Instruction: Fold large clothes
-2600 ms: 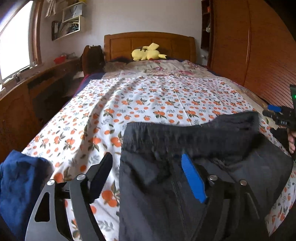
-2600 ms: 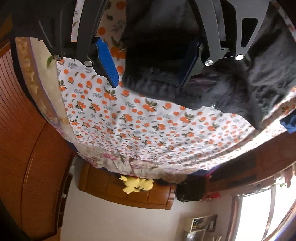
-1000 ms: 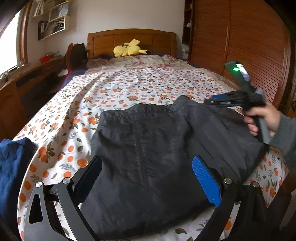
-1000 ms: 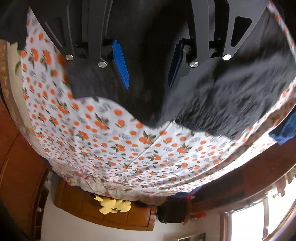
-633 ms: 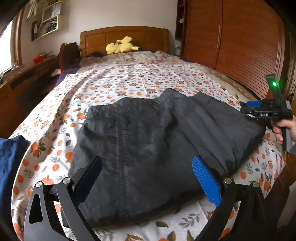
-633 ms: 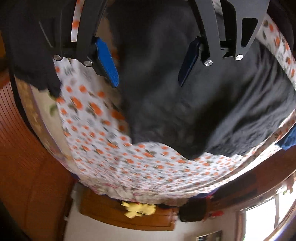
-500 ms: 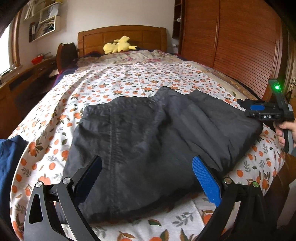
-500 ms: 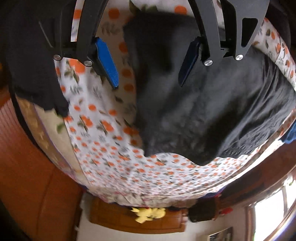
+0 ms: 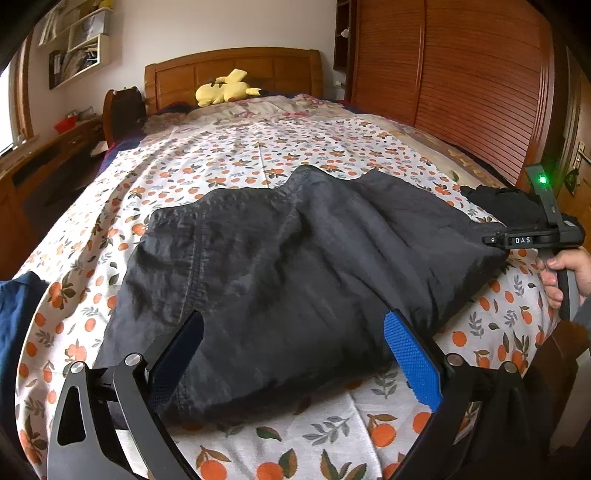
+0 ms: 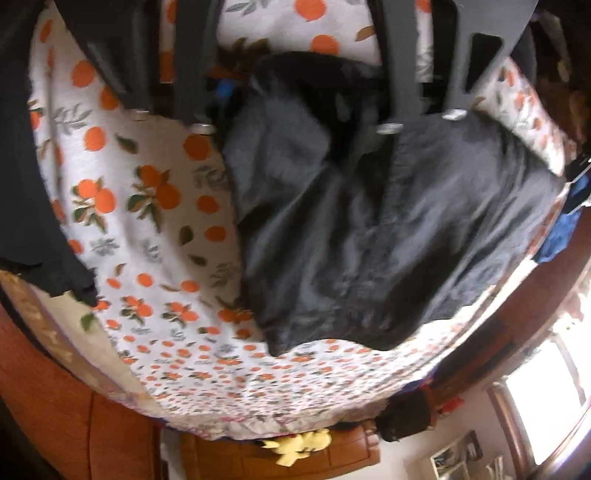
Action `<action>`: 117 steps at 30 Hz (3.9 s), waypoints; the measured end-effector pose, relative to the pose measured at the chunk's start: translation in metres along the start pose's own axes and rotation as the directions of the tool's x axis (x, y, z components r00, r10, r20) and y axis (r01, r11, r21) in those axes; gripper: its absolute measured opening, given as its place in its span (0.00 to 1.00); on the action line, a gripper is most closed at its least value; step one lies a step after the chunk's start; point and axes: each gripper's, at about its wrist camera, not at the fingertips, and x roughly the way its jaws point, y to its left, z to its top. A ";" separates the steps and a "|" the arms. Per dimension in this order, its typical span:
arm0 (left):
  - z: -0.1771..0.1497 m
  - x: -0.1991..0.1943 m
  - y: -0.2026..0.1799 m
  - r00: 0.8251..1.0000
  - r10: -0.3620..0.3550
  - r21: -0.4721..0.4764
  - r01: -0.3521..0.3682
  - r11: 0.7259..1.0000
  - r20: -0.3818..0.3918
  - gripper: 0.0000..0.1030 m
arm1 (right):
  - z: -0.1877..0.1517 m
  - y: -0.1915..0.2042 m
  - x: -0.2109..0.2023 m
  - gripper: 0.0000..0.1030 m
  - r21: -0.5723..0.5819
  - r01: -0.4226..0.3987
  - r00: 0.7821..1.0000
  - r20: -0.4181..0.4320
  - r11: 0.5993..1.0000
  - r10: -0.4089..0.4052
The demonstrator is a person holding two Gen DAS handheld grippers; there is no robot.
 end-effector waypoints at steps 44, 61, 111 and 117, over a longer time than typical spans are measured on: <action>-0.016 0.070 -0.038 0.996 -0.014 0.065 0.019 0.998 -0.086 0.98 | -0.038 -0.003 -0.006 0.55 0.244 -0.031 0.997 0.078 0.969 0.012; -0.013 0.043 -0.023 0.999 -0.009 0.021 0.010 1.000 -0.040 0.98 | -0.019 0.018 -0.060 0.08 0.193 -0.143 0.957 0.277 0.971 0.086; -0.035 -0.042 0.052 0.997 0.037 -0.101 -0.029 0.994 0.071 0.98 | 0.072 0.196 -0.103 0.09 -0.206 -0.136 0.918 0.342 0.969 0.202; -0.052 -0.067 0.086 0.993 0.100 -0.145 -0.089 0.985 0.064 0.98 | 0.061 0.280 -0.054 0.10 -0.313 -0.236 0.929 0.204 0.920 0.308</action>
